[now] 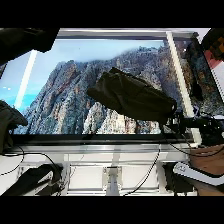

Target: Fold the clothes and pants, and hang the long-sleeved shirts on hangers.

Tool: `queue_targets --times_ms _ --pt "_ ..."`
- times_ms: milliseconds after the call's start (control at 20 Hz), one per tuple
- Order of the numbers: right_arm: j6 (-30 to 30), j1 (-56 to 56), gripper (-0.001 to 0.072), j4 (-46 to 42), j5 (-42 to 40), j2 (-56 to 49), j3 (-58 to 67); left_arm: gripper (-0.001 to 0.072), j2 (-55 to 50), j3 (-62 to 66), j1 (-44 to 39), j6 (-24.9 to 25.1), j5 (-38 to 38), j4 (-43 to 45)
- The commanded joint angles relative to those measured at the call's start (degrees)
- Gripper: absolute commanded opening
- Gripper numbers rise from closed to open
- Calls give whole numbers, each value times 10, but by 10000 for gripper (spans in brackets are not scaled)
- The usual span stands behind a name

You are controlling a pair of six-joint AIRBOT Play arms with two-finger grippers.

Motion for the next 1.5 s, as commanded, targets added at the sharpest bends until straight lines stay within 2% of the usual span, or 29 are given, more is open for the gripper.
queue_targets --times_ms 0,300,500,650,850,900,1050,1200,1350,1450 --pt "-36 2 699 25 -17 -48 11 411 0 0 0 0 -5 0" --pt "-35 27 665 51 -39 -98 65 410 0 0 0 0 -5 -2" --pt "-35 70 287 50 -91 -108 88 410 0 0 0 0 -8 -2" --pt "-35 78 19 47 -96 -108 107 410 0 0 0 0 -12 -2" --pt "-48 71 14 36 -25 -96 172 410 0 0 0 0 -12 -2" --pt "-31 70 14 12 -17 -83 191 410 0 0 0 0 -11 -2" --pt "65 47 14 -118 -37 -28 242 410 0 0 0 -1 -11 -24" --pt "89 -24 13 -209 -3 12 306 409 0 0 0 0 -11 -56" --pt "98 -129 13 -308 72 31 400 403 0 0 0 0 -11 -61" --pt "139 -200 13 -336 63 43 445 403 0 0 0 0 -11 -62"
